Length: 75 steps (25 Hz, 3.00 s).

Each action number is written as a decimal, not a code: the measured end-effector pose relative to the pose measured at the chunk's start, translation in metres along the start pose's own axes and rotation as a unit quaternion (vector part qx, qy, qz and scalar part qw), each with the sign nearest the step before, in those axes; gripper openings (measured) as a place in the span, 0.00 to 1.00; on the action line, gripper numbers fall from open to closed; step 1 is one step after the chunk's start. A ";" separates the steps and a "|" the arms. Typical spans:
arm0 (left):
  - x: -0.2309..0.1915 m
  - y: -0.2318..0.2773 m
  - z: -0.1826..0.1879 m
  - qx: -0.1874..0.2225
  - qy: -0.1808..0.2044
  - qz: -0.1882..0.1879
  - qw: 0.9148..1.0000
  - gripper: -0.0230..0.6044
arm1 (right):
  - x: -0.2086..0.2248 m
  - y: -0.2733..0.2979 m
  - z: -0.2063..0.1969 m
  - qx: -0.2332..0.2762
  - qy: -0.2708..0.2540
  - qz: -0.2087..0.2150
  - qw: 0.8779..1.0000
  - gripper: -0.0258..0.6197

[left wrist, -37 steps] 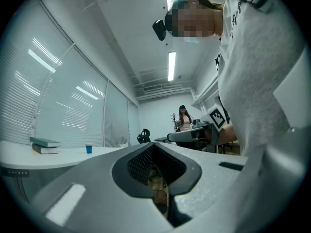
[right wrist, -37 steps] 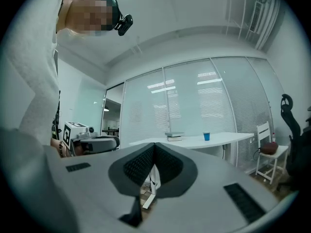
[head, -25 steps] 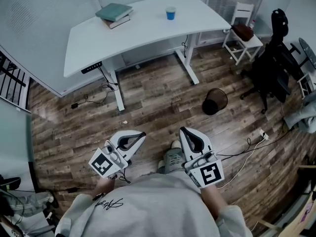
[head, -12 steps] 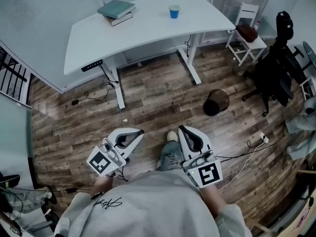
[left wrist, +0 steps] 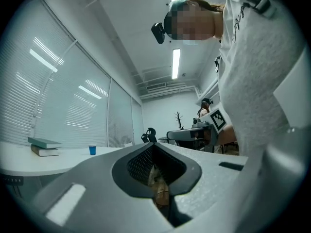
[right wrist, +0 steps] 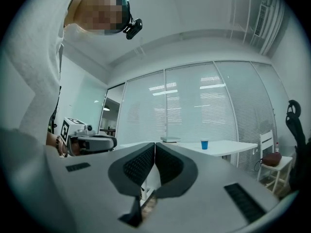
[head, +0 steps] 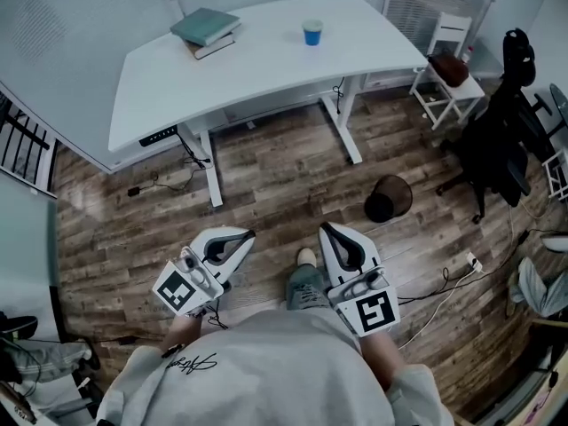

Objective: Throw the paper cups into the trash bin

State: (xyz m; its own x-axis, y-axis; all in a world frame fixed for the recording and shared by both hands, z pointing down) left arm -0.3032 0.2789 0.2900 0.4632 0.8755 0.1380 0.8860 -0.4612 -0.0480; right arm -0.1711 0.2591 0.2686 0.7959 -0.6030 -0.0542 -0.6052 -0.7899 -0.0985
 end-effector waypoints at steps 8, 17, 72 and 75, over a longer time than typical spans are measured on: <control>-0.043 0.031 -0.007 0.002 0.000 0.009 1.000 0.04 | 0.047 0.032 -0.005 0.002 0.010 -0.010 1.000 0.06; -0.094 0.069 -0.003 0.005 0.008 0.024 1.000 0.04 | 0.102 0.072 -0.001 0.014 0.000 -0.019 1.000 0.06; -0.185 0.139 -0.007 0.011 0.010 0.073 0.997 0.04 | 0.197 0.158 -0.016 0.000 -0.006 0.019 1.000 0.06; -0.200 0.139 -0.009 0.006 0.010 0.082 0.997 0.04 | 0.203 0.167 -0.012 0.006 -0.013 0.012 1.000 0.06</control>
State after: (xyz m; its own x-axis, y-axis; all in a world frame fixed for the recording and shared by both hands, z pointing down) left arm -0.2729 0.0383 0.2651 0.6009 0.7855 0.1478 0.7990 -0.5954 -0.0841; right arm -0.1105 0.0033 0.2534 0.7814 -0.6185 -0.0830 -0.6241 -0.7737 -0.1094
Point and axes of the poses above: the fingertips, and each gripper's own axes: y forward along the fingers, x to its right, z out of its top, the point moved 1 cm from there along -y, backward along the fingers, and after that the axes turned 2 degrees about -z, right-handed, at the moved point
